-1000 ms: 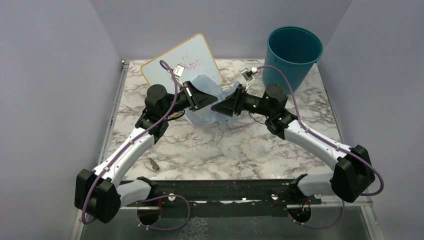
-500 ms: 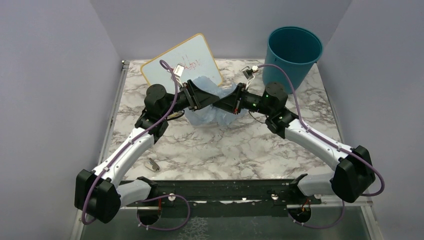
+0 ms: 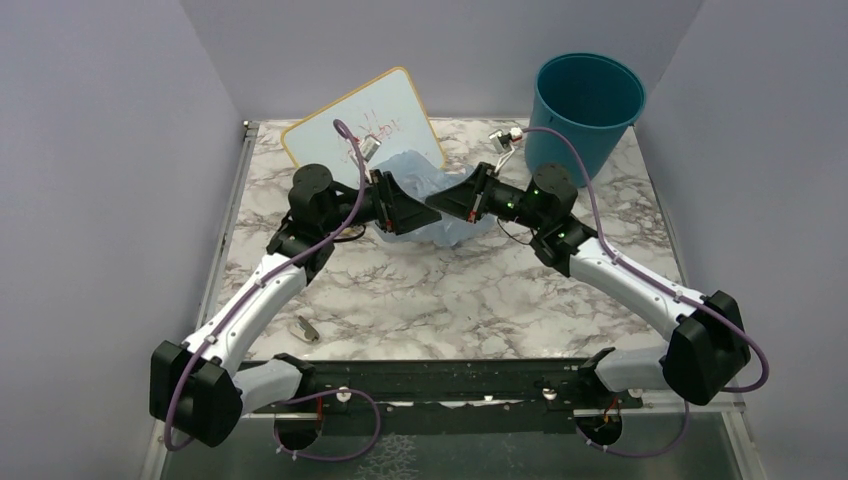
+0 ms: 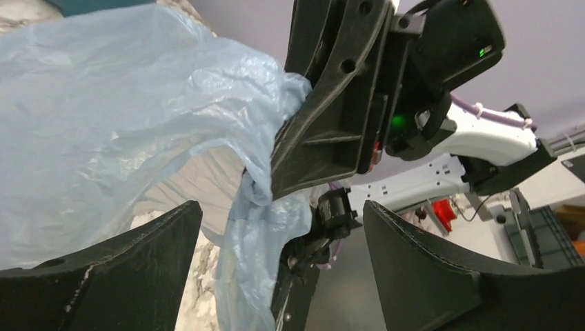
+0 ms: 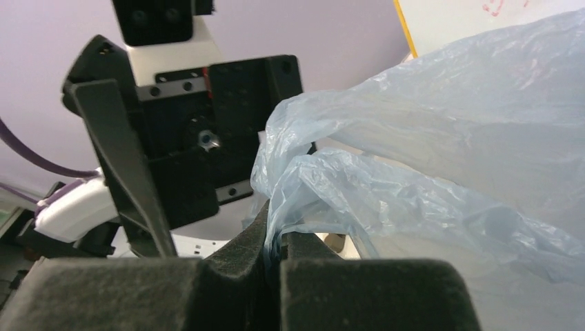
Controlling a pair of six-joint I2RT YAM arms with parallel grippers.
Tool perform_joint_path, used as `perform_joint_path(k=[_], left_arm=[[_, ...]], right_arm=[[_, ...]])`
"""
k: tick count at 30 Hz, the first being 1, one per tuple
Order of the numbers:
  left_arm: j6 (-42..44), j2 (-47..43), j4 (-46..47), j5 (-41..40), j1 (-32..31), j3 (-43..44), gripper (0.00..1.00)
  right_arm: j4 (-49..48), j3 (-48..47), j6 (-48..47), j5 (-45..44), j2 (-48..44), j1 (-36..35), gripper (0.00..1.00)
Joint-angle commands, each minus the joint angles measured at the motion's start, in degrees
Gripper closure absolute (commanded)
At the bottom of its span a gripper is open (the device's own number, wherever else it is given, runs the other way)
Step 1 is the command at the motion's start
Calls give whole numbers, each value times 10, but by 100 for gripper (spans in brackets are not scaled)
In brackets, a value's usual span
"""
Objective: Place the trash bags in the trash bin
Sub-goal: Unfold the trash bag at the center of the board.
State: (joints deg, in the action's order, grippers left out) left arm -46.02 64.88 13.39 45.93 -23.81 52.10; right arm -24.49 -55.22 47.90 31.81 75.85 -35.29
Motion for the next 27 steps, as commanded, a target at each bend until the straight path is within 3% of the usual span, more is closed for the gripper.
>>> perform_joint_path(k=[1,7,11,16,18,23,27], left_arm=[[39,16,3,47,-15,12,12],[58,47,13,20,-60,29,16],[69,62,16,14,-78,38,26],[66,50,19,-33,-79,16,51],[66,47,19,-43,-79,11,66],[75,48,-9,-70,-79,13,98],[101,41,-71,-117,-79,30,100]], right_arm=[[-56,-7,44,25,9,0,95],[-79,-6,68,47,22,1,94],[-80,-10,71,53,25,1,93],[-73,-14,67,55,23,0,91],[-67,-15,63,54,20,0,88],[21,-47,0,33,8,0,61],[237,-138,-146,-74,-16,0,38]])
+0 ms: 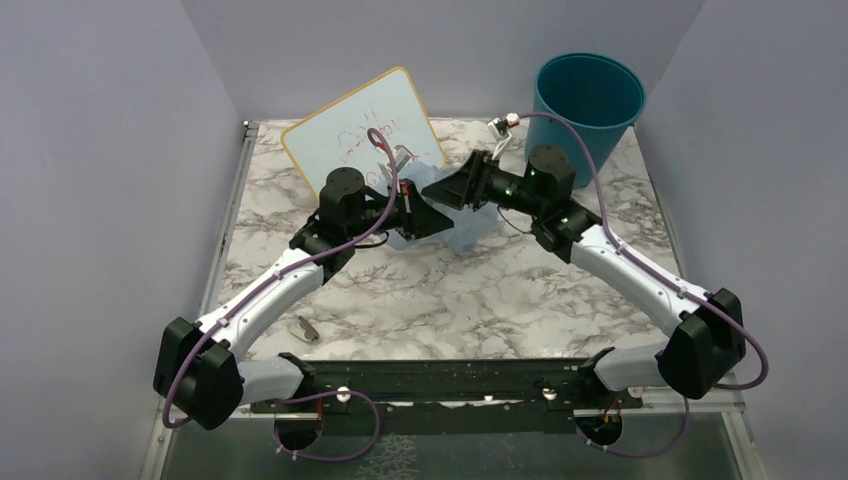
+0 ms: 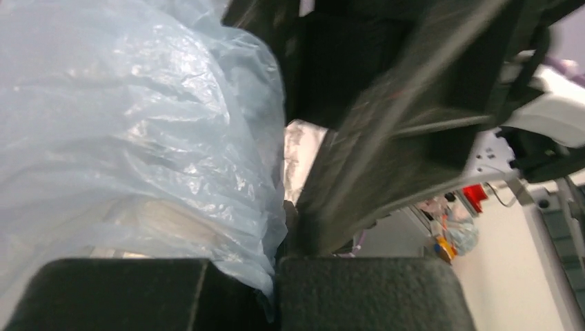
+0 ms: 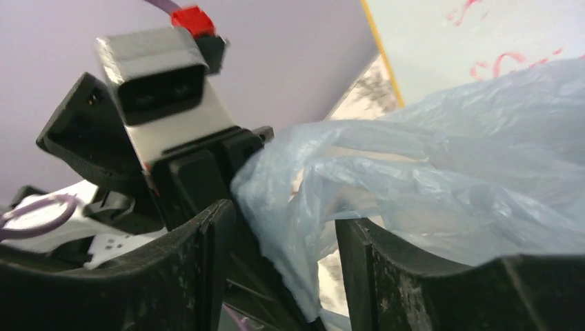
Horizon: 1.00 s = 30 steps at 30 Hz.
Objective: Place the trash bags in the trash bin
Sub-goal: Unfold the trash bag at the center of the board, then move the trash bin to the center of the board.
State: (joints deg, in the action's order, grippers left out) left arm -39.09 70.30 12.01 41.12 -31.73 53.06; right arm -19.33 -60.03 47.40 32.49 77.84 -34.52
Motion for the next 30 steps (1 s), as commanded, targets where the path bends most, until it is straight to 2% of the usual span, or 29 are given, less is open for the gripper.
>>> perform_joint_path(k=[1,3,5,8,10,12,14,18,22,26,30], left_arm=[[35,-19,-66,-81,0,21,100],[38,-31,-75,-103,1,18,100],[39,-39,-92,-126,2,20,100],[44,-45,-114,-141,2,27,100],[47,-48,-119,-142,2,29,100],[55,-48,-140,-139,2,37,100],[62,-51,-161,-140,2,46,100],[74,-70,-190,-142,2,49,100],[84,-93,-219,-146,2,51,100],[91,-112,-243,-151,2,55,100],[88,-128,-249,-157,2,53,100]], right_arm=[[248,-118,-178,-129,-39,-6,35],[354,-169,-236,-228,-40,-7,33],[414,-201,-280,-313,-48,-7,32],[427,-217,-353,-451,-66,-6,30],[457,-256,-380,-606,-37,-4,30],[501,-316,-431,-688,17,19,28],[561,-384,-434,-663,81,80,26],[609,-483,-422,-525,162,175,25],[603,-541,-423,-487,217,203,22],[657,-649,-431,-480,294,217,15],[647,-658,-453,-452,321,218,15]])
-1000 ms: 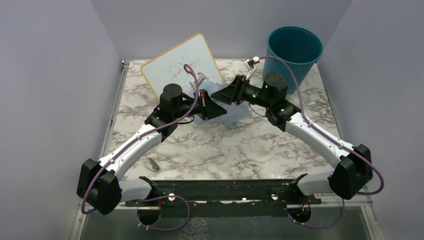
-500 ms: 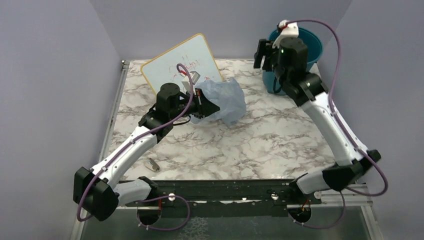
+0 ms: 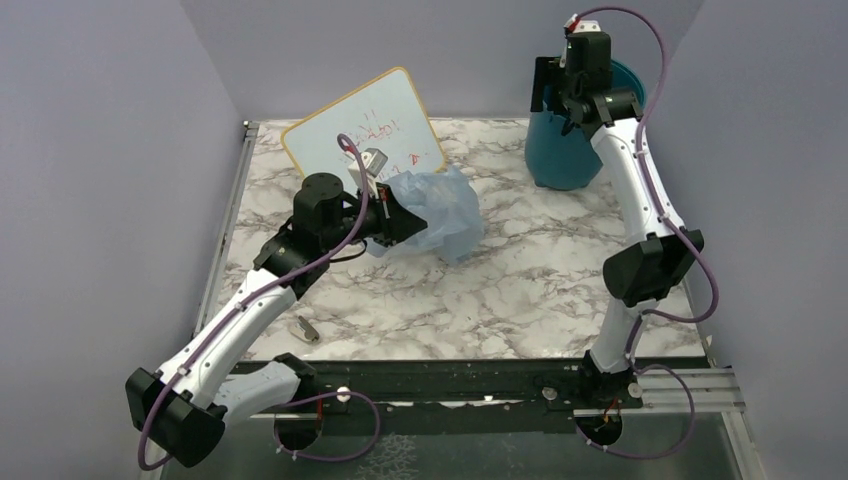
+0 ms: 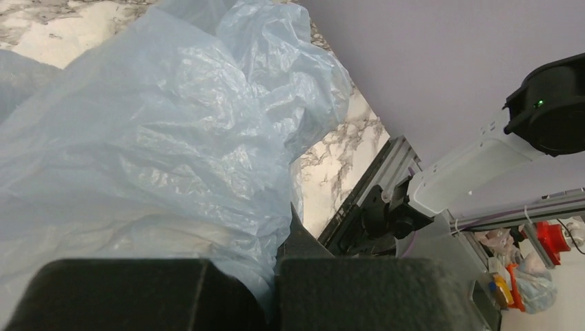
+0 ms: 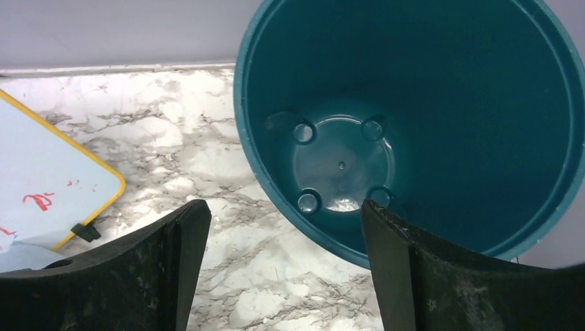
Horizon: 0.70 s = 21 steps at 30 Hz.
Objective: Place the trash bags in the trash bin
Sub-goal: Move the trash bin to the center of the board.
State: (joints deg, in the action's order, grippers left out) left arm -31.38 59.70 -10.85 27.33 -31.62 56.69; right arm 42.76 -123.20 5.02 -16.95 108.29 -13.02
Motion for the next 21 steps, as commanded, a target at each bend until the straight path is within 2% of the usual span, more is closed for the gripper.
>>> perform_joint_path(k=[1,9,12,17,21], left_arm=[[11,-24,-20,-18,1,18,100],[6,-34,-29,-27,1,39,100],[4,-37,-42,-41,1,52,100],[0,-66,-58,-58,1,49,100],[-10,-95,-72,-70,1,34,100]], right_arm=[[23,-24,-32,43,20,3,15],[-13,0,-45,48,34,3,17],[-21,-10,-66,54,51,6,23],[17,-86,-62,79,103,13,32],[4,-45,-52,117,94,13,42]])
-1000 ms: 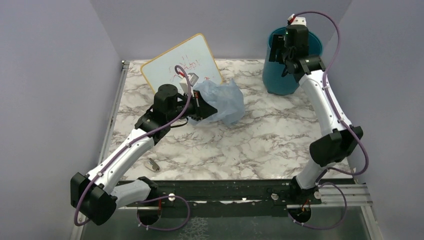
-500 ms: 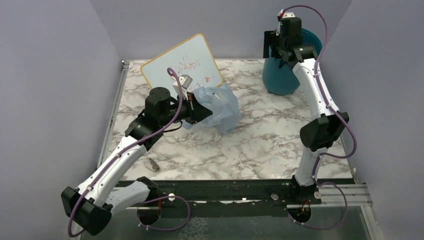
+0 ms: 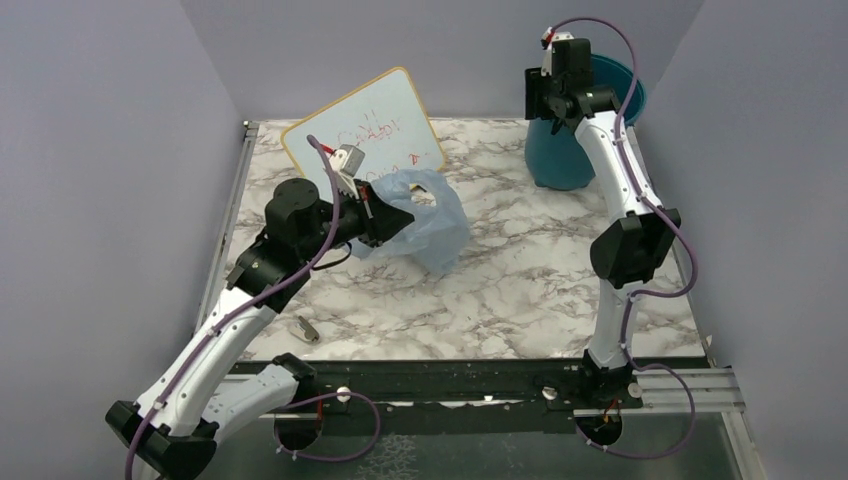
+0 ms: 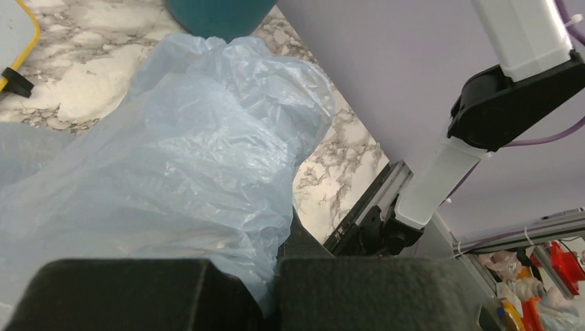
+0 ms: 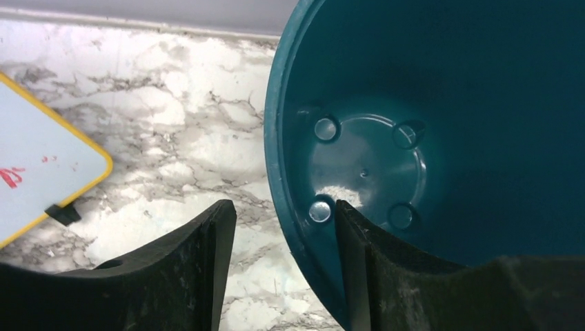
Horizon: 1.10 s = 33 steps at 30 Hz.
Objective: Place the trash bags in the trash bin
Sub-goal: Move the trash bin to the center of the board.
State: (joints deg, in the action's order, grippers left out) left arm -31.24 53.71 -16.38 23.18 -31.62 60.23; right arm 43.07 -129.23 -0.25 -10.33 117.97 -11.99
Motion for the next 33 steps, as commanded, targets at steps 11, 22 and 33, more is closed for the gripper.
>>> perform_joint_path(k=[11,22,33], left_arm=[[-22,-53,-39,-38,1,-7,100],[35,-59,-159,-175,1,75,100],[24,-100,-209,-313,1,89,100]], right_arm=[[16,35,25,62,-50,3,86],[88,158,23,391,-164,-22,99],[5,474,9,451,-364,-222,97]])
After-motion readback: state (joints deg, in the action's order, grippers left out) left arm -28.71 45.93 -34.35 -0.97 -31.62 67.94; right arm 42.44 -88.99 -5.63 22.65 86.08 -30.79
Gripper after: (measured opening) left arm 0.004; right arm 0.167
